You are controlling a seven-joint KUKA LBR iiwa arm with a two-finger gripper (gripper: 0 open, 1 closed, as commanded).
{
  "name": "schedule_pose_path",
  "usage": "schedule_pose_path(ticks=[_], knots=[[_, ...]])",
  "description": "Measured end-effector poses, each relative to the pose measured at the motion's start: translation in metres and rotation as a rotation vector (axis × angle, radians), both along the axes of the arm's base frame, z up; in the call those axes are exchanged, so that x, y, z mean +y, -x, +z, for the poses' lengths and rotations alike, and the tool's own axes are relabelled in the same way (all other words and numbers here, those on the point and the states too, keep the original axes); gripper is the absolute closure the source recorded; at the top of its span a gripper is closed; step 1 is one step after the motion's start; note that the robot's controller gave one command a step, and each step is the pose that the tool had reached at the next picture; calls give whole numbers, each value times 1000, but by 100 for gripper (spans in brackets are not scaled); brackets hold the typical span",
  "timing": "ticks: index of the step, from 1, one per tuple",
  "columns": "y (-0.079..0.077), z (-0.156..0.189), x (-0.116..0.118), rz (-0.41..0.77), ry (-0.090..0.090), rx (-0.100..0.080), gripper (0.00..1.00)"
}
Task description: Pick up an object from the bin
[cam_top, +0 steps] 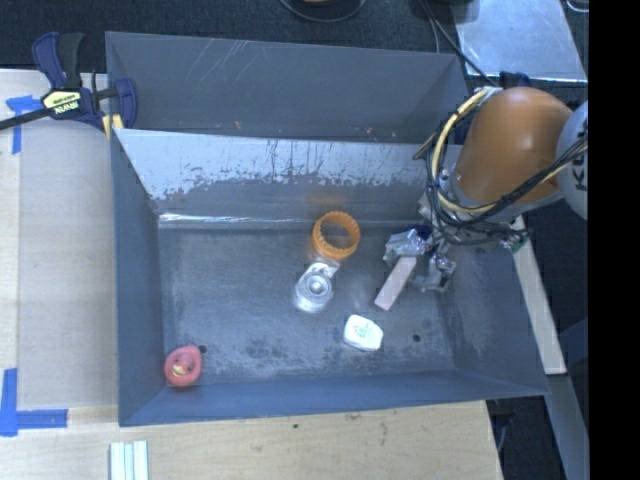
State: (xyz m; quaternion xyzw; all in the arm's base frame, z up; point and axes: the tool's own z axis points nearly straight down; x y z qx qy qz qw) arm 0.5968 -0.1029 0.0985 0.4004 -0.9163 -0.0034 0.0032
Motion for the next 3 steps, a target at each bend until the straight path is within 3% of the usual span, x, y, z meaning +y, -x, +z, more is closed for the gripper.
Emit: schedule_pose_path(ticks=[1, 3], knots=[[-2, 16, 0, -1, 2, -9, 100], [-1, 36, 0, -2, 0, -3, 100]])
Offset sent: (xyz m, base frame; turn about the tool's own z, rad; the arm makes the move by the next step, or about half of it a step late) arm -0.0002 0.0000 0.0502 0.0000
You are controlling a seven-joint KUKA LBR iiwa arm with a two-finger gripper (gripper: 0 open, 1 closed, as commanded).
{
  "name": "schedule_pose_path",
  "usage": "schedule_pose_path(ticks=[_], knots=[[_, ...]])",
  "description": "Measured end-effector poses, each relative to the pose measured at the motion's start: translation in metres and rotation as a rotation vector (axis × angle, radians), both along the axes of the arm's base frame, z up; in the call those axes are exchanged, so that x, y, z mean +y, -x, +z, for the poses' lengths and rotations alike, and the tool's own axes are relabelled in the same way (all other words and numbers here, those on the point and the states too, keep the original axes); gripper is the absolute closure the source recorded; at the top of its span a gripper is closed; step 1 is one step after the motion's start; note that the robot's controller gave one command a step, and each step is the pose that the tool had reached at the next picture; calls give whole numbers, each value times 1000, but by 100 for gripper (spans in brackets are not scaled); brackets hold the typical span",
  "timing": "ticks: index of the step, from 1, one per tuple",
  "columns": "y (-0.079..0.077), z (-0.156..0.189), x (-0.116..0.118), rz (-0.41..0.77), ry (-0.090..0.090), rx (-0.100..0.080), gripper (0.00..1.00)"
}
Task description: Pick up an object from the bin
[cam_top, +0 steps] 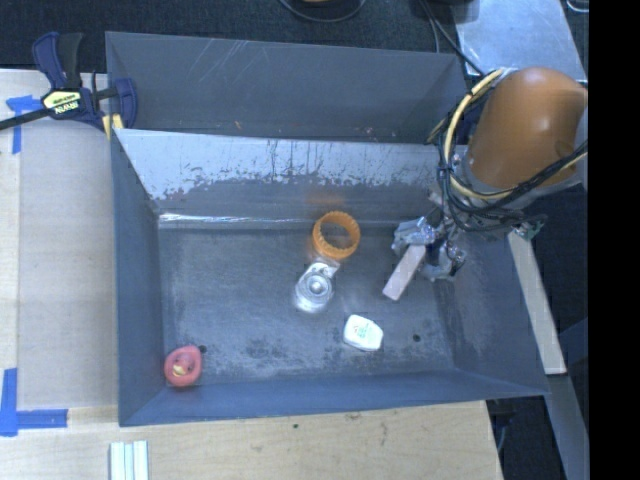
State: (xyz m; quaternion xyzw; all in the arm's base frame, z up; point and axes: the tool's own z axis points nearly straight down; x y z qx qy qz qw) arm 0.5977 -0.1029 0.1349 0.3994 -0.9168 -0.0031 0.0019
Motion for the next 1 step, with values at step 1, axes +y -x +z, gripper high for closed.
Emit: schedule_pose_path(ticks=[1], knots=[[0, 23, 0, 0, 0, 0, 100]])
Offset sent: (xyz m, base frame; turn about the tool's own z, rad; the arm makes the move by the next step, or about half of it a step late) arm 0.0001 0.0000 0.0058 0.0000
